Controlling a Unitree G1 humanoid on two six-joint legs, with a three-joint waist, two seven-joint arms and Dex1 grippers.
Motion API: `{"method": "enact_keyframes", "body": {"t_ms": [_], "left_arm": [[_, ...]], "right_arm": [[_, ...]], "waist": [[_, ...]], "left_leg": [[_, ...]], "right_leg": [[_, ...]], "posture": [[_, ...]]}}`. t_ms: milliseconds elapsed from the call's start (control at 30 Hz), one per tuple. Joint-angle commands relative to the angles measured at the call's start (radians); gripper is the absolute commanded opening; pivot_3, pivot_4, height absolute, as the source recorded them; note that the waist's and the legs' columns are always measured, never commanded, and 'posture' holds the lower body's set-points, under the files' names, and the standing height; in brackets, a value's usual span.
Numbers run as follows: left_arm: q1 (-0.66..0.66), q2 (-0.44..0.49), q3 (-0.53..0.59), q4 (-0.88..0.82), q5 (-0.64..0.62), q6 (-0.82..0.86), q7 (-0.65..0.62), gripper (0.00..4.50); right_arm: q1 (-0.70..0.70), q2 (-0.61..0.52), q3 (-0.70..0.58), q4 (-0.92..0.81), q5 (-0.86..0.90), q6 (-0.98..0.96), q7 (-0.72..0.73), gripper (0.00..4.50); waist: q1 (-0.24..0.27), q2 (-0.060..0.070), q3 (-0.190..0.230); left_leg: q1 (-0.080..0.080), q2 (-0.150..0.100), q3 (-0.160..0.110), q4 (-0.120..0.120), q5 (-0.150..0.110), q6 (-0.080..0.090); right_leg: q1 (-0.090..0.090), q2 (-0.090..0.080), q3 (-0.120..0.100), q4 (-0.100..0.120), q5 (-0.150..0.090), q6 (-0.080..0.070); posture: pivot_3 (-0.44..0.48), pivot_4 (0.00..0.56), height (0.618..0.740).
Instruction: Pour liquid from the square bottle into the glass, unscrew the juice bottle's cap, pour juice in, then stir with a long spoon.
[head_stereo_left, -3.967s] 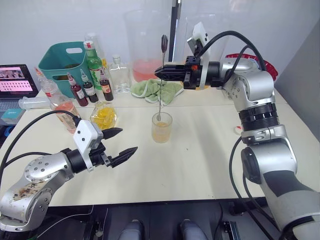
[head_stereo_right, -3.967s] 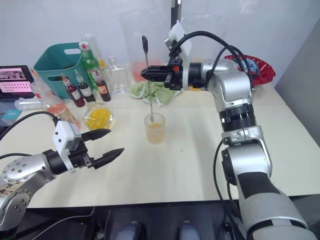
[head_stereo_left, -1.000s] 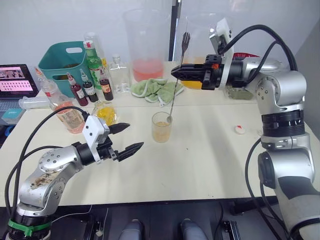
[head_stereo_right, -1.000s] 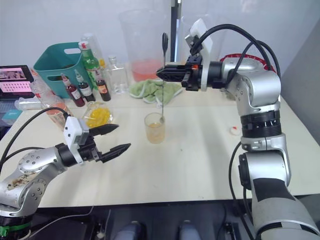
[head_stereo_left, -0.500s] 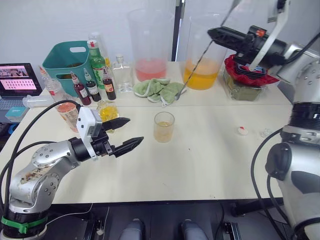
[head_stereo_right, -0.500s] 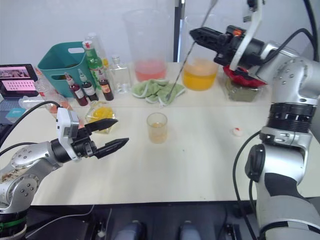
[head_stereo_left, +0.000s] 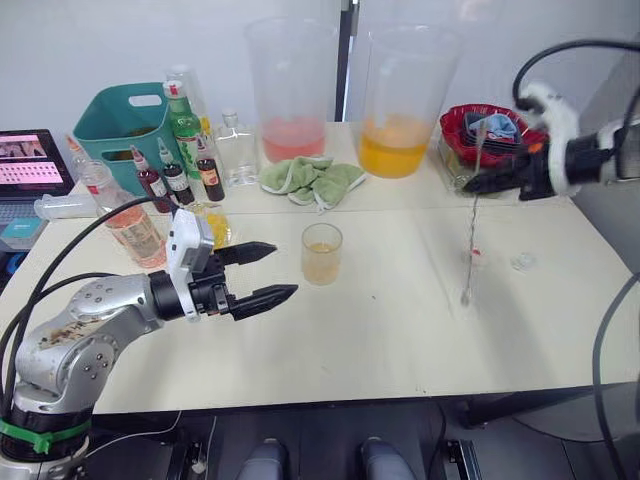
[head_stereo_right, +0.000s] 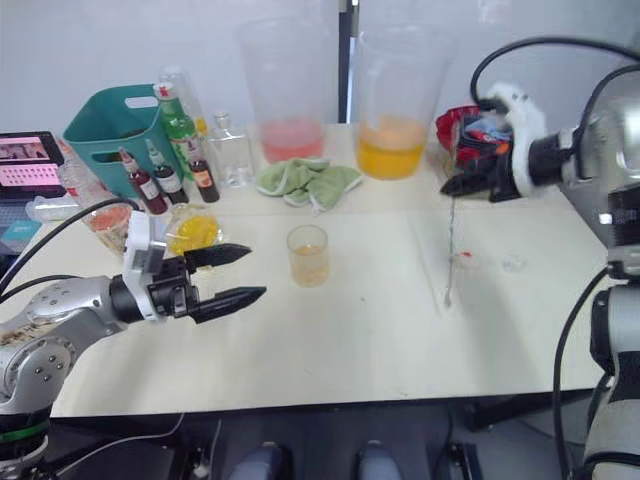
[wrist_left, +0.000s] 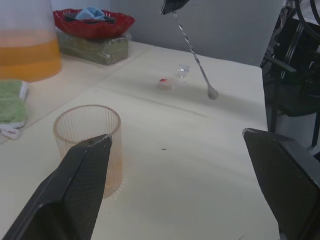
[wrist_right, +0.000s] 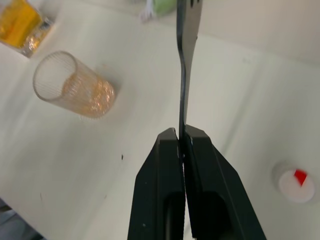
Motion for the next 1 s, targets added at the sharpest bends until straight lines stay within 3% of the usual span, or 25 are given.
{"method": "enact_keyframes", "body": {"t_ms": [33,367,567,733,1000], "left_arm": [[0.019,-0.004,0.02,-0.052,0.005,-0.021,0.019,4.44],[0.224,0.0,0.071,-0.207,0.09,-0.055,0.107,4.44],[0.365,0.006,0.106,-0.243,0.184,-0.109,0.128,4.44],[0.406,-0.001,0.136,-0.265,0.194,-0.112,0.153,4.44],[0.435,0.008,0.137,-0.21,0.247,-0.154,0.116,4.5]], "right_arm": [[-0.043,0.021,0.091,0.115,-0.074,-0.026,0.093,0.0],[0.019,0.257,0.149,0.453,-0.305,-0.302,0.085,0.0],[0.045,0.371,0.062,0.585,-0.353,-0.397,0.038,0.0],[0.07,0.416,0.0,0.641,-0.381,-0.444,0.023,0.0],[0.043,0.394,-0.098,0.608,-0.391,-0.425,0.048,2.73]], "waist": [[-0.002,0.0,0.0],[-0.005,0.0,0.0],[0.003,0.0,0.0],[0.006,0.0,0.0],[-0.001,0.001,0.0]], "left_leg": [[0.0,0.0,0.0,0.0,0.0,0.0],[-0.001,0.0,0.0,0.0,0.0,0.0],[-0.001,-0.001,-0.001,0.0,0.0,0.0],[-0.001,-0.001,-0.001,0.0,0.0,0.0],[0.0,-0.001,-0.001,0.0,0.0,0.0]], "right_leg": [[-0.001,0.0,0.0,0.0,0.0,0.0],[-0.001,-0.001,0.0,0.001,0.0,0.0],[-0.001,-0.001,0.0,0.002,0.0,0.0],[-0.001,-0.001,0.0,0.003,0.0,0.0],[-0.001,-0.001,0.0,0.005,0.0,0.0]], "posture": [[0.0,0.15,0.74],[0.0,0.15,0.74],[0.0,0.15,0.74],[0.0,0.15,0.74],[0.0,0.15,0.74]]}}
